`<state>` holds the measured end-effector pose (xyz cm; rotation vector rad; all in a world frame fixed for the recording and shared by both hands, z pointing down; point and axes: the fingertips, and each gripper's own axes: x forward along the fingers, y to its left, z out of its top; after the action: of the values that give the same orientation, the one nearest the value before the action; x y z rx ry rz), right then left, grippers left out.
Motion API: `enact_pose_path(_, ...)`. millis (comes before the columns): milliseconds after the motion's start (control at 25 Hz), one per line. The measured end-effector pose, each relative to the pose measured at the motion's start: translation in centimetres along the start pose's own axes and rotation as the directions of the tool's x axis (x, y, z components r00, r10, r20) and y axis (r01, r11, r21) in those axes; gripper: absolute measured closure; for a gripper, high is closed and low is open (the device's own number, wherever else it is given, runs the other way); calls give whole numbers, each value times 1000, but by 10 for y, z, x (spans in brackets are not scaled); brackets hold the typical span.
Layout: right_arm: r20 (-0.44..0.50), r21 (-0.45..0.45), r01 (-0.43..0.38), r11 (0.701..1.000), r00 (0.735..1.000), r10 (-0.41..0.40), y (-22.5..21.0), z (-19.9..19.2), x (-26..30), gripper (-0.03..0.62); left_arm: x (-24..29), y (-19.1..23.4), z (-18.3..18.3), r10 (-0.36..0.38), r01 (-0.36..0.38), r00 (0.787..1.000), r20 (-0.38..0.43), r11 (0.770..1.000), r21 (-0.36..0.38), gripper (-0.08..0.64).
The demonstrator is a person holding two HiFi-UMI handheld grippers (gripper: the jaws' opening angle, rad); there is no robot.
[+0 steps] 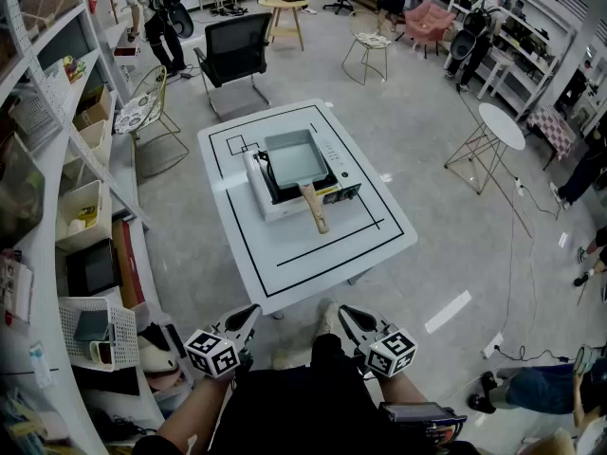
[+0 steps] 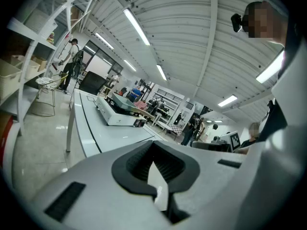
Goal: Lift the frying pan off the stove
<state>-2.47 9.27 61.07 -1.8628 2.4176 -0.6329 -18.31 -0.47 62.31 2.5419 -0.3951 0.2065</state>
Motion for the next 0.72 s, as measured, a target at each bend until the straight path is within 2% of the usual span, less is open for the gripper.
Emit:
enact_pose_path(280, 0, 4, 8, 1000, 1000, -8, 19, -11, -12, 566, -16, -14, -10, -17, 17, 1000, -19, 1000, 9, 551)
enact_pose_path(720, 29, 12, 35, 999, 999, -35, 14, -13, -2, 566, -19, -8, -16, -4, 7, 999, -45, 998, 61, 551)
